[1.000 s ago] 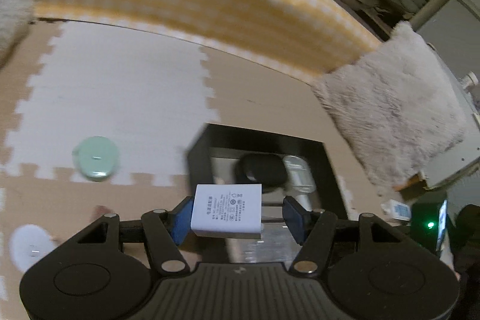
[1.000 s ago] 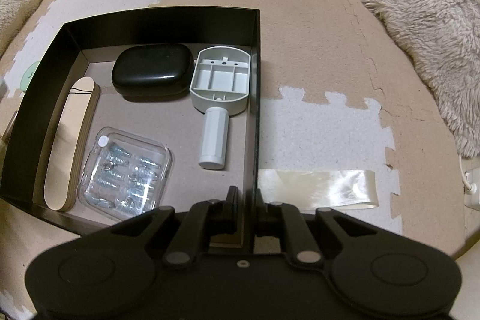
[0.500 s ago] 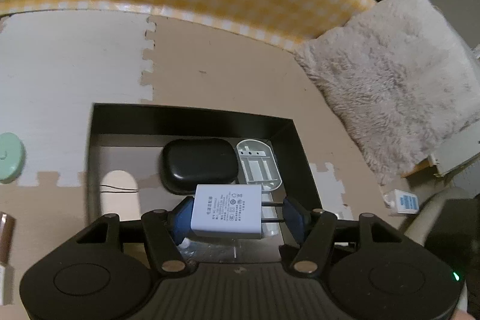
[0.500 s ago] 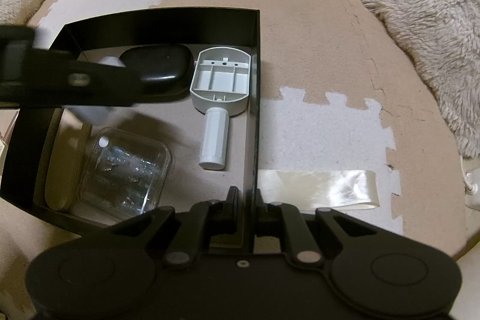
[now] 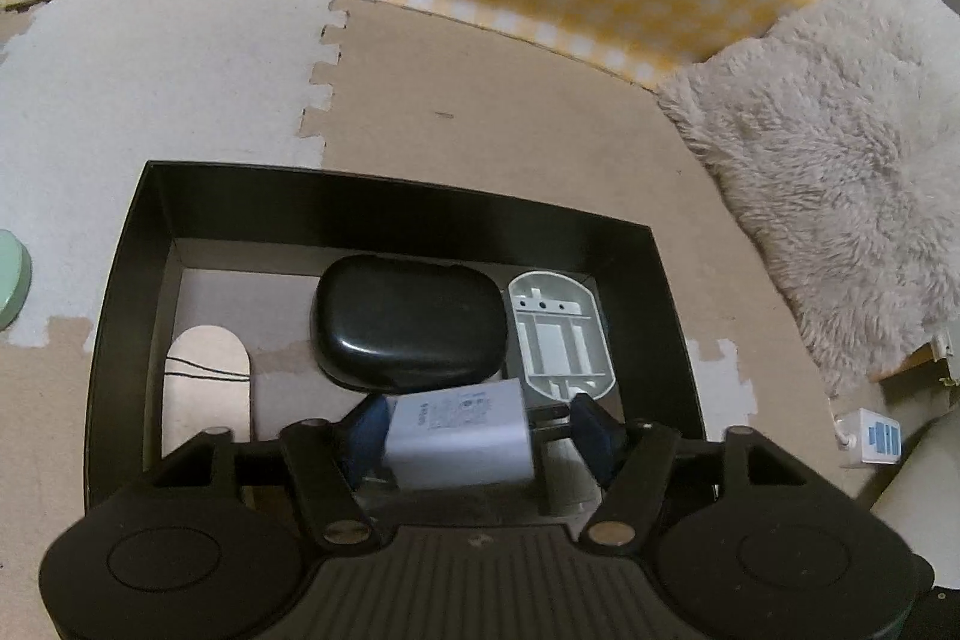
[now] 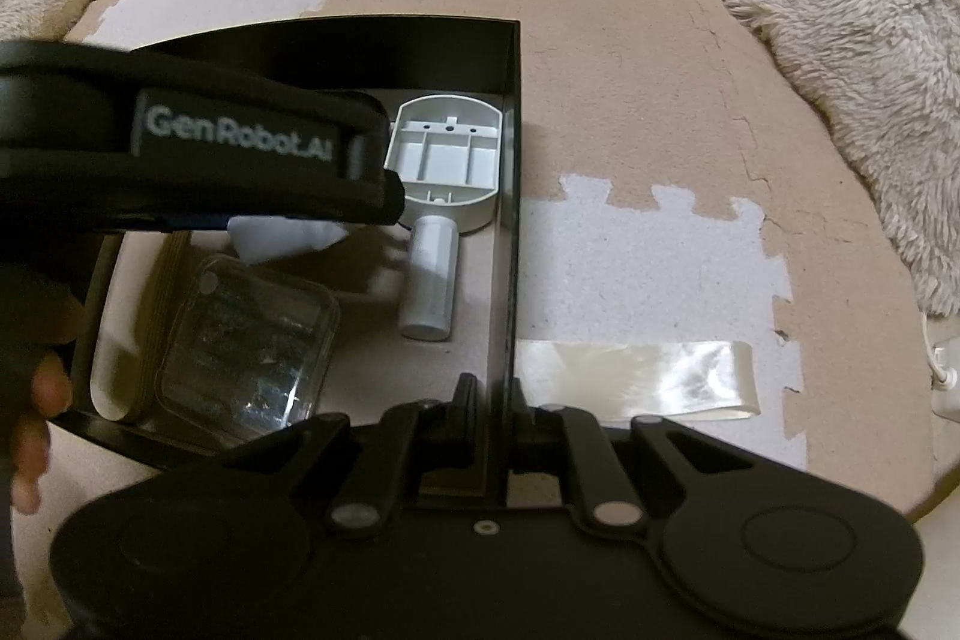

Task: Organize rigid objects
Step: 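Carry the white charger plug into the black box and release it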

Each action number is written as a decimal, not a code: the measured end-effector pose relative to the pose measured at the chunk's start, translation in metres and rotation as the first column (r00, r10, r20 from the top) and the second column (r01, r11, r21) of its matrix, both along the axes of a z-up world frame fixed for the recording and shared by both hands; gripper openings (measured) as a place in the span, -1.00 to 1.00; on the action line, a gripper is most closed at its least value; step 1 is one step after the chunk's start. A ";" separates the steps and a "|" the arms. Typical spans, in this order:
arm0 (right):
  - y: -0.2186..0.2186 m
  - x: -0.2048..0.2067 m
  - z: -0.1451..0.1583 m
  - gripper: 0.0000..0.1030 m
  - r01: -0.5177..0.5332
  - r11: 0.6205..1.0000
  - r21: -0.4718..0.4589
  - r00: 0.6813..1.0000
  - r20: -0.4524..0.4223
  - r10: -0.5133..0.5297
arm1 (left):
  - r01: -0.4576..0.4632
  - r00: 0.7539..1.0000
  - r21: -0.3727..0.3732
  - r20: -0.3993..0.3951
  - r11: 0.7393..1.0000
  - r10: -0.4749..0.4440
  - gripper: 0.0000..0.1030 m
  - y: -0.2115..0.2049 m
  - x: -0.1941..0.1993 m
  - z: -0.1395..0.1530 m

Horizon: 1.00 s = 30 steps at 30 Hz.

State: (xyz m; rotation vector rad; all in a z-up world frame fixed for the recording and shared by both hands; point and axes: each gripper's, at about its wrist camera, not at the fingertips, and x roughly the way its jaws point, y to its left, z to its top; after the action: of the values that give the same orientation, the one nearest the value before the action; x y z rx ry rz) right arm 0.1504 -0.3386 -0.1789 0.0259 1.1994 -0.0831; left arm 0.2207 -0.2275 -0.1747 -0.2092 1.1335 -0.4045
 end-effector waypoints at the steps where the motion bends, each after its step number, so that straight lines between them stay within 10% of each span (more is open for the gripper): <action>1: 0.000 0.000 0.000 -0.79 0.000 1.000 0.000 1.000 0.000 0.000 | -0.002 1.000 -0.001 -0.002 1.000 0.002 0.46 0.001 0.000 0.000; 9: 0.000 0.000 0.000 -0.79 0.000 1.000 0.000 1.000 0.000 0.000 | 0.036 0.999 -0.016 -0.028 0.999 -0.037 0.44 0.006 -0.003 0.003; 14: 0.000 0.000 0.000 -0.79 0.000 1.000 0.000 1.000 0.000 0.000 | 0.082 0.995 -0.032 -0.050 0.996 -0.083 0.04 0.010 -0.008 0.002; 30: 0.000 0.000 0.000 -0.79 0.000 1.000 0.001 1.000 0.001 0.000 | 0.122 0.991 0.000 -0.056 0.993 -0.122 0.14 0.016 -0.013 0.012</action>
State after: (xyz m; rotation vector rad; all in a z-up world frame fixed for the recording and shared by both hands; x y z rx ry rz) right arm 0.1502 -0.3388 -0.1792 0.0264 1.1988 -0.0827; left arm 0.2080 -0.2112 -0.1626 -0.1499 1.2052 -0.5076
